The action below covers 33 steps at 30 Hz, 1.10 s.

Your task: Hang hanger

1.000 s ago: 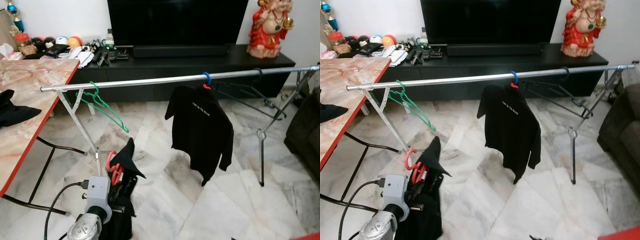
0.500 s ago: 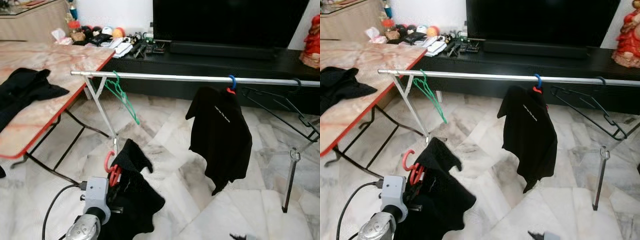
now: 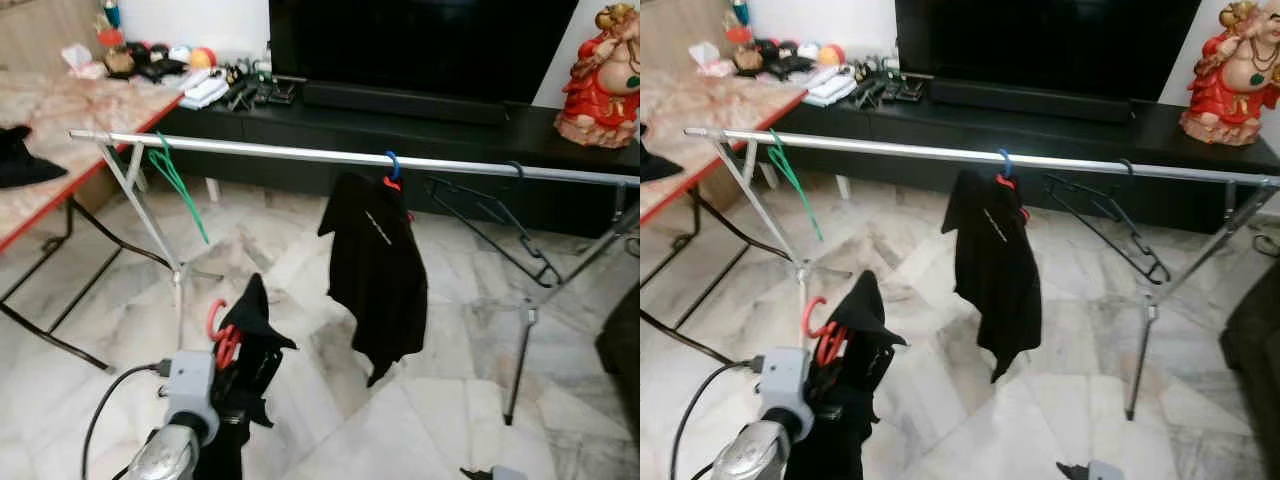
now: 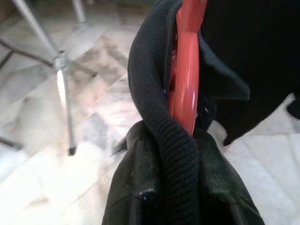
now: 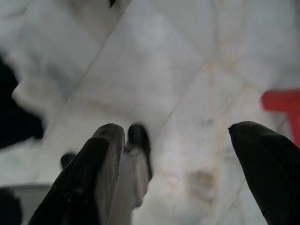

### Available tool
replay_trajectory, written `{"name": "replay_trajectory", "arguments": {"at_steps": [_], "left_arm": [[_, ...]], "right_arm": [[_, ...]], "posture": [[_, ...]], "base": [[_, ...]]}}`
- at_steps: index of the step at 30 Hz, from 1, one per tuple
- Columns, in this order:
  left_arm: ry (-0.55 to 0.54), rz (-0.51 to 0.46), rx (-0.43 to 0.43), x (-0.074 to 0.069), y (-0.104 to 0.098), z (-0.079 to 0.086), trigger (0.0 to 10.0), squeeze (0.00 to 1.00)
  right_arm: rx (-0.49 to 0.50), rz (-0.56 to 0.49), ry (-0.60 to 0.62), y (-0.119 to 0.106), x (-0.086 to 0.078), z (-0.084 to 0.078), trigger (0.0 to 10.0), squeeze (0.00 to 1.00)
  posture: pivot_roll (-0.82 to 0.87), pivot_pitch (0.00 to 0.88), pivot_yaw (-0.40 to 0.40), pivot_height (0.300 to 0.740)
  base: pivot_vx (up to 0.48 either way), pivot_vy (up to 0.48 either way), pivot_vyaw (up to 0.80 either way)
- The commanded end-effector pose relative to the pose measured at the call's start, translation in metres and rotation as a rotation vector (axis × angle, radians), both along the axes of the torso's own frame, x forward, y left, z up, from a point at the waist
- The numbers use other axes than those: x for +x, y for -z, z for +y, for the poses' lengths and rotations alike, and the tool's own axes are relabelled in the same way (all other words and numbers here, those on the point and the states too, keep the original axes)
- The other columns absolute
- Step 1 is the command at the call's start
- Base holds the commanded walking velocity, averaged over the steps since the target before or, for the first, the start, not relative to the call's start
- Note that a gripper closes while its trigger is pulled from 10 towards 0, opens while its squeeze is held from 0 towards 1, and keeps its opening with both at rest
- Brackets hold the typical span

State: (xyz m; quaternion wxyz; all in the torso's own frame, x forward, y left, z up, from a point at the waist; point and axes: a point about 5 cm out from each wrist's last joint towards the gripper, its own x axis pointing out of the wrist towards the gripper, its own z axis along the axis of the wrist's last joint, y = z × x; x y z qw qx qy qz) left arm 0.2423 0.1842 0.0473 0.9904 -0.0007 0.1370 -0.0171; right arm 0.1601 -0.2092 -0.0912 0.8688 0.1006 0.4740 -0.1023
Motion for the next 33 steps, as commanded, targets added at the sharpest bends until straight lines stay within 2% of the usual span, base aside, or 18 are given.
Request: {"name": "replay_trajectory", "arguments": {"at_steps": [1,6,11,26,30,33], "left_arm": [[-0.009,-0.023,0.023,0.0009,-0.0066,0.0057,10.0,0.0],[0.014,-0.028,0.046,0.0001,-0.0071,0.0058,10.0,0.0],[0.024,-0.031,0.04,0.0004,-0.007,0.0038,10.0,0.0],[0.051,-0.035,0.022,-0.0012,-0.0058,-0.0037,10.0,0.0],[0.05,-0.034,0.022,-0.0016,-0.0057,-0.0034,10.0,0.0],[0.047,-0.036,0.023,-0.0017,-0.006,-0.003,10.0,0.0]], "right_arm": [[0.002,0.021,0.003,0.0022,-0.0051,0.0,10.0,0.0],[0.005,0.017,0.013,0.0022,-0.0052,-0.0003,10.0,0.0],[0.0,0.019,0.002,0.0023,-0.0056,-0.0003,10.0,0.0],[0.01,0.023,0.002,0.003,-0.0078,-0.0009,10.0,0.0],[0.015,0.026,-0.005,0.0032,-0.008,-0.0005,10.0,0.0],[0.007,0.021,-0.015,0.0027,-0.0071,-0.0006,10.0,0.0]], "posture": [[-0.01,0.115,-0.009,0.74],[-0.01,0.11,-0.011,0.74],[-0.01,0.098,-0.012,0.74],[-0.01,0.082,-0.027,0.74],[-0.01,0.085,-0.026,0.74],[-0.01,0.087,-0.027,0.74]], "base": [[0.0,0.0,0.0],[0.0,0.0,0.0],[0.308,0.0,0.0],[0.413,0.0,0.0],[0.444,0.0,-0.8],[0.444,0.0,0.0]]}}
